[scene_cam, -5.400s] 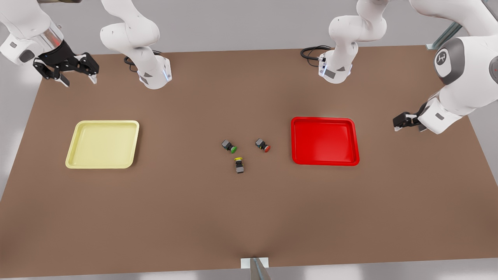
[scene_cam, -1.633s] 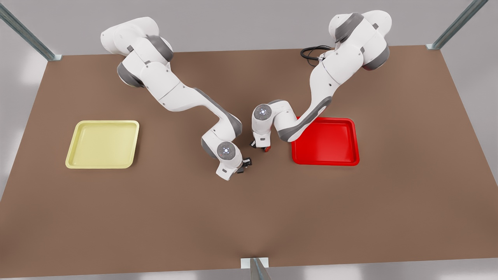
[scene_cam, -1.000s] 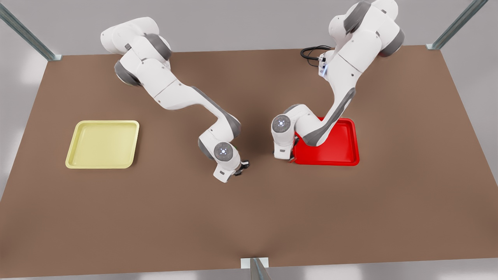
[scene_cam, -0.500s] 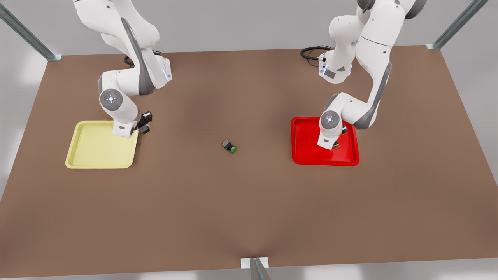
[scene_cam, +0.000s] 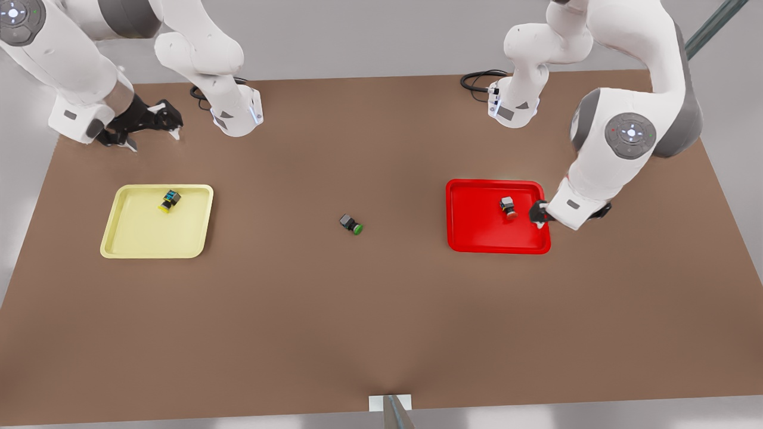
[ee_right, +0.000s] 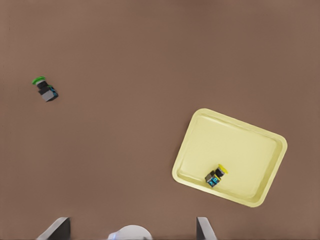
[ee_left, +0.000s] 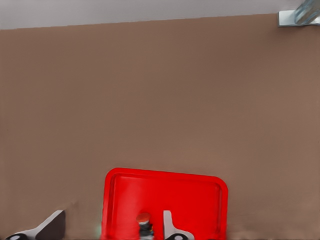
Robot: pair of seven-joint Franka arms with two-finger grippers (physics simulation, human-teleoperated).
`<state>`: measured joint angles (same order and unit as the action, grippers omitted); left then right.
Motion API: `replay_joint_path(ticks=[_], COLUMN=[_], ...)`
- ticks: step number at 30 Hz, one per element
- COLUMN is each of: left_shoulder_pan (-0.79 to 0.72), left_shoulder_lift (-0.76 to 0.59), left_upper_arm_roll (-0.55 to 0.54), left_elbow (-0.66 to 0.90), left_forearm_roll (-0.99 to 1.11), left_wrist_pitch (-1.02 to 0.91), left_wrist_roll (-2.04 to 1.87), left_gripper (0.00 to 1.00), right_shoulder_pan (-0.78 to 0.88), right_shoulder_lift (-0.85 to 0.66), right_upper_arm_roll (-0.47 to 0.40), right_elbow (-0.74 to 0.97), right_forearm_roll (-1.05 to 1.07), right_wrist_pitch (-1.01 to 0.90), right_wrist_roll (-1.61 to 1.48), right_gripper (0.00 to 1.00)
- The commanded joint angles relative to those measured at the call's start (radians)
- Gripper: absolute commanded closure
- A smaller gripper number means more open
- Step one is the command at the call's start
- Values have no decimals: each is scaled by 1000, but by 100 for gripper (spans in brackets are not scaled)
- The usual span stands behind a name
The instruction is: Place the switches on the corresponding trays according to their colors
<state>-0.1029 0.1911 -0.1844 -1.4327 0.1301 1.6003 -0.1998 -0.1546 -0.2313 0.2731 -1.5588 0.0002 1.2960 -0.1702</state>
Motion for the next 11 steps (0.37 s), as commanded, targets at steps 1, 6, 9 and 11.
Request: replay_joint_path(ticks=[1,6,9,11], left_shoulder_pan=[-12,-116,-118,-118], left_shoulder_lift=[-1,-32,-9,-7], left_upper_arm_roll=[2,204,194,194], left_elbow=[21,83,87,89], left_forearm_roll=[-64,-170,-167,-167], left_wrist_pitch=[-31,-119,-94,-94], left_wrist_roll=[23,184,174,174], left_gripper=[0,0,0,0], right_shoulder_pan=[-10,277,277,279], right_shoulder_lift=[-19,-39,-45,-46], right_upper_arm_roll=[3,-241,-241,-242], right_elbow=[-7,-52,-53,-52], right_forearm_roll=[-17,-83,-82,-82], right_wrist_pitch=[17,127,127,126], right_wrist_roll=[23,207,207,207], right_gripper=[0,0,0,0])
